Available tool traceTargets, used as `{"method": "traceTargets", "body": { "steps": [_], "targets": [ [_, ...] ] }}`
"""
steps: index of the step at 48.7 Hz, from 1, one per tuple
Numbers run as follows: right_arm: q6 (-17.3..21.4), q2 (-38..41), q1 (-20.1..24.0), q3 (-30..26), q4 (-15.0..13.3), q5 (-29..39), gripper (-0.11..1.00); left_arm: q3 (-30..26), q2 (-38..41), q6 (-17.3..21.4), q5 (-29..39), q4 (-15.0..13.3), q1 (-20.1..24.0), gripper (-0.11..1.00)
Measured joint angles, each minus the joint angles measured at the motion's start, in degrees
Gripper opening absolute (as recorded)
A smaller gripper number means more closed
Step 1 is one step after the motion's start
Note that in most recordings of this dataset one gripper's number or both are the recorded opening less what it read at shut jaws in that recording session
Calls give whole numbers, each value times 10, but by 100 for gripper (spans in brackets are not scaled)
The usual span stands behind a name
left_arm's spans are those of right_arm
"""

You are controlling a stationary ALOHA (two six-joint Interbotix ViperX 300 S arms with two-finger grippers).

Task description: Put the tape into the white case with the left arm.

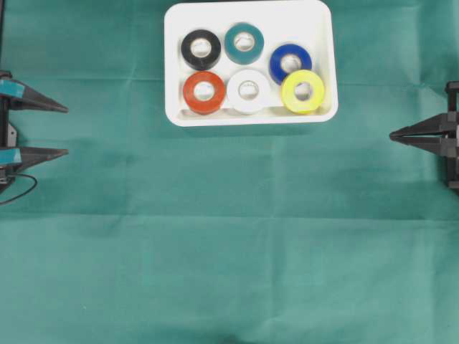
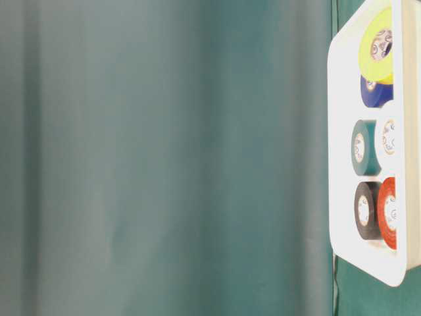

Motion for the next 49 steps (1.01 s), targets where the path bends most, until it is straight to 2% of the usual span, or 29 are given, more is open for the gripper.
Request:
{"method": "traceTargets", "body": {
  "steps": [49],
  "targets": [
    [0, 0, 0, 0, 0, 0, -9, 2, 0, -2, -1, 1, -12, 88]
  ]
}}
